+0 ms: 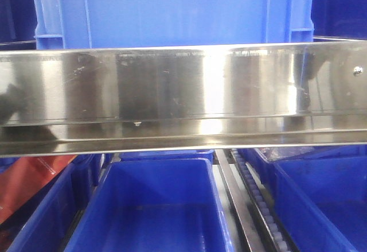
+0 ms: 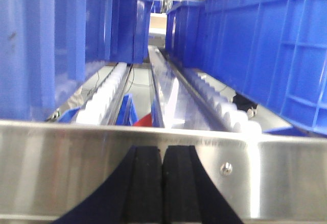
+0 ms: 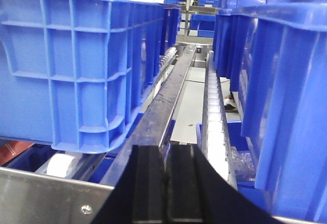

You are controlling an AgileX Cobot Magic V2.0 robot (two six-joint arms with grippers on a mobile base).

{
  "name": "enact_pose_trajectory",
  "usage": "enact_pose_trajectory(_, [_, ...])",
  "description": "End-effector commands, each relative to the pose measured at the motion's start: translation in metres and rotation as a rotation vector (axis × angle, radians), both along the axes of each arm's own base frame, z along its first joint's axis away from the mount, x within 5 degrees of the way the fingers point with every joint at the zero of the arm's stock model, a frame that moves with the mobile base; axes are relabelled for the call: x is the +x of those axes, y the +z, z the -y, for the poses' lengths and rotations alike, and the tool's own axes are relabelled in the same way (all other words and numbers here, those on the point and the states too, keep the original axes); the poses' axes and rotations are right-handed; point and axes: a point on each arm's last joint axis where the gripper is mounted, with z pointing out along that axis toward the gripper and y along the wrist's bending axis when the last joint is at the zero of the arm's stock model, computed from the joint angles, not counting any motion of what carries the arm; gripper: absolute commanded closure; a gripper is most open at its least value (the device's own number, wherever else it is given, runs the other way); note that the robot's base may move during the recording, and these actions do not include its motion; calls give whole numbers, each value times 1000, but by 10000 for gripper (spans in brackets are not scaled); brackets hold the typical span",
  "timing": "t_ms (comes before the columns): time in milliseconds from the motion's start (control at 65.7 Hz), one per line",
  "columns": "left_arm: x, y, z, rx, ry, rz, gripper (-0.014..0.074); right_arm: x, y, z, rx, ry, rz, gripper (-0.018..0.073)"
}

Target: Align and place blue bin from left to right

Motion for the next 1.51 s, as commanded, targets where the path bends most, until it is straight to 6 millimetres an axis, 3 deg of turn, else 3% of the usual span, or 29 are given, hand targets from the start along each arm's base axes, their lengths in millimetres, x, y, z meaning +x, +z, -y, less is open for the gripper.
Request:
enact_pose_trajectory(0, [-1, 4, 0, -6, 0, 43, 707, -1, 3, 1, -10, -4, 33, 628])
enact_pose_trajectory(761, [-1, 4, 0, -6, 0, 43, 707, -1, 3, 0, -9, -3, 39, 628])
enact_pose_trajectory(882, [-1, 4, 0, -6, 0, 43, 707, -4, -1, 6, -26, -65, -5, 628])
enact_pose_trajectory(1065, [-1, 4, 0, -6, 0, 43, 707, -21, -21, 18, 0, -219, 40, 628])
enact_pose_trajectory(1308, [-1, 4, 0, -6, 0, 43, 707, -33, -76, 20, 5, -282, 102, 628])
enact_pose_trajectory(1491, [-1, 4, 0, -6, 0, 43, 707, -33, -74, 20, 13, -281, 115, 628])
